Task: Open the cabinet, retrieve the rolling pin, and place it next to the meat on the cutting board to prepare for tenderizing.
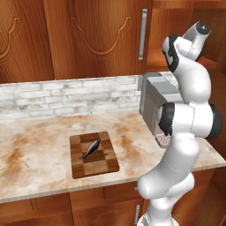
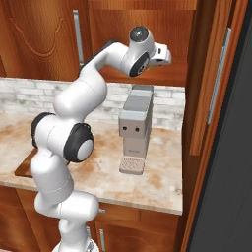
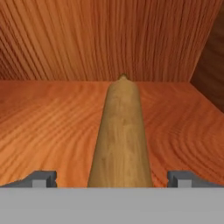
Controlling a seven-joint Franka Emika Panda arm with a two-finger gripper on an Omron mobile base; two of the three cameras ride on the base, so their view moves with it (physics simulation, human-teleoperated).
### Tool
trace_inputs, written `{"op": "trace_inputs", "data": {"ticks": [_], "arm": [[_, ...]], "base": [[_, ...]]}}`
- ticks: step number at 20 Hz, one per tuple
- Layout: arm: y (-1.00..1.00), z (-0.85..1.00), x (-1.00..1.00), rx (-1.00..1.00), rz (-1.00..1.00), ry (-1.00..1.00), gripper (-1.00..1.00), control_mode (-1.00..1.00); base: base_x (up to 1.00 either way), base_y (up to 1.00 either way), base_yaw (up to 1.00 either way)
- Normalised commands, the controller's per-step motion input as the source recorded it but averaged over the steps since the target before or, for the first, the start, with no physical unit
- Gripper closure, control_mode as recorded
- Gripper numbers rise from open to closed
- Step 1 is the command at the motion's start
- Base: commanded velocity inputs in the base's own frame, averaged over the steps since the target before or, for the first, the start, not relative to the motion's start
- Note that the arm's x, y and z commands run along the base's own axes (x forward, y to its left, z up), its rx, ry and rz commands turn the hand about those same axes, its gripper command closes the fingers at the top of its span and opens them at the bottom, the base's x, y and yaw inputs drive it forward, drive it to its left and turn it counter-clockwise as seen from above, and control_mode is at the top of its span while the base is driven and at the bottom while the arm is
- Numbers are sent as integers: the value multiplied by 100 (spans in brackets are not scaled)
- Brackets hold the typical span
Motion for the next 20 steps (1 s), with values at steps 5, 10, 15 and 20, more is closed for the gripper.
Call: {"op": "trace_inputs", "data": {"ticks": [5, 10, 15, 20], "arm": [[-8, -6, 26, 1, -1, 0, -100, -100], [-4, -20, 9, 0, 0, 1, 100, -100], [0, -29, 1, 2, 0, 6, 100, -100], [0, -9, -33, 2, 0, -10, 100, -100]], "base": [[0, 0, 0], [0, 0, 0], [0, 0, 0], [0, 0, 0]]}}
